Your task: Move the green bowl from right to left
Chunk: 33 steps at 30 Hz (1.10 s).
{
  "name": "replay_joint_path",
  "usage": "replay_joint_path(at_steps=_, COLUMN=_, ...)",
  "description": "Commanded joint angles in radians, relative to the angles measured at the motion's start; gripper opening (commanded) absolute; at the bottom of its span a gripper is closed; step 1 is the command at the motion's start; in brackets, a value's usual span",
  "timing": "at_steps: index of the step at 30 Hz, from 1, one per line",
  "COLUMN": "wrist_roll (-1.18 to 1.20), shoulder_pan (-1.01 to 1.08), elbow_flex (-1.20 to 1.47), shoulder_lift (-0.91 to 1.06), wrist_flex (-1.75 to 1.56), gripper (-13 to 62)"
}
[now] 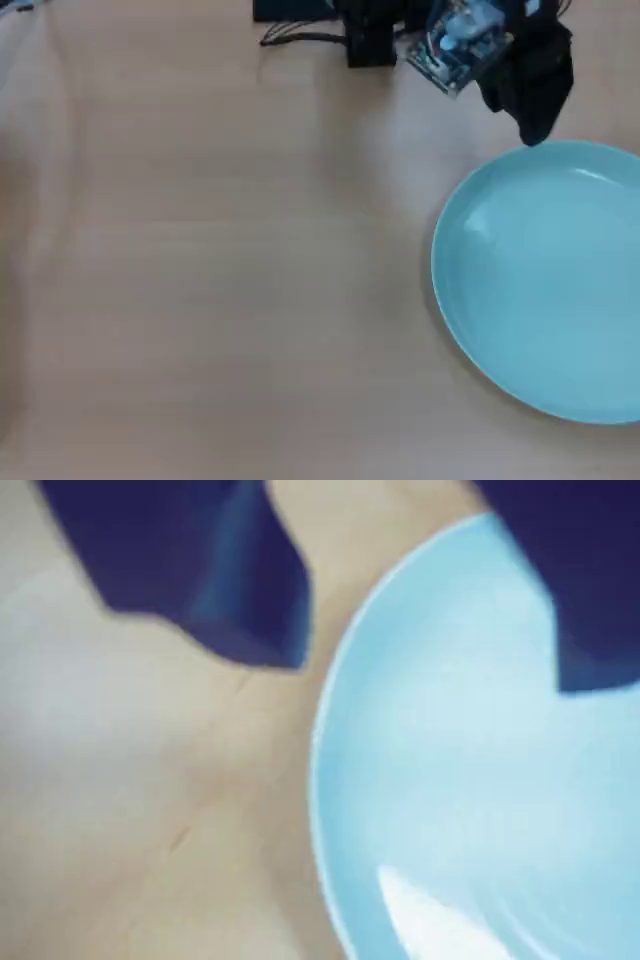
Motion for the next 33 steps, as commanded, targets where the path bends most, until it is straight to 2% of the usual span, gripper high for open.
replay_joint_path(at_steps=1, wrist_roll=-0.071, shoulder_pan=0.075, elbow_flex=-0.11, shoulder_lift=0.048, wrist_flex=0.083, gripper=24.4)
replay_joint_path(at_steps=9, wrist_roll=-0.187, shoulder_pan=0.245, elbow_flex=-0.16, shoulder_lift=0.049, wrist_flex=0.094, gripper=24.4)
replay_joint_path(at_steps=18, wrist_roll=-0.187, shoulder_pan=0.357, elbow_flex=-0.152, shoulder_lift=0.048, wrist_flex=0.087, gripper=24.4)
replay_joint_path(at_steps=33, wrist_roll=-0.189, shoulder_pan=0.399, elbow_flex=-0.15, shoulder_lift=0.044, wrist_flex=0.083, gripper=24.4)
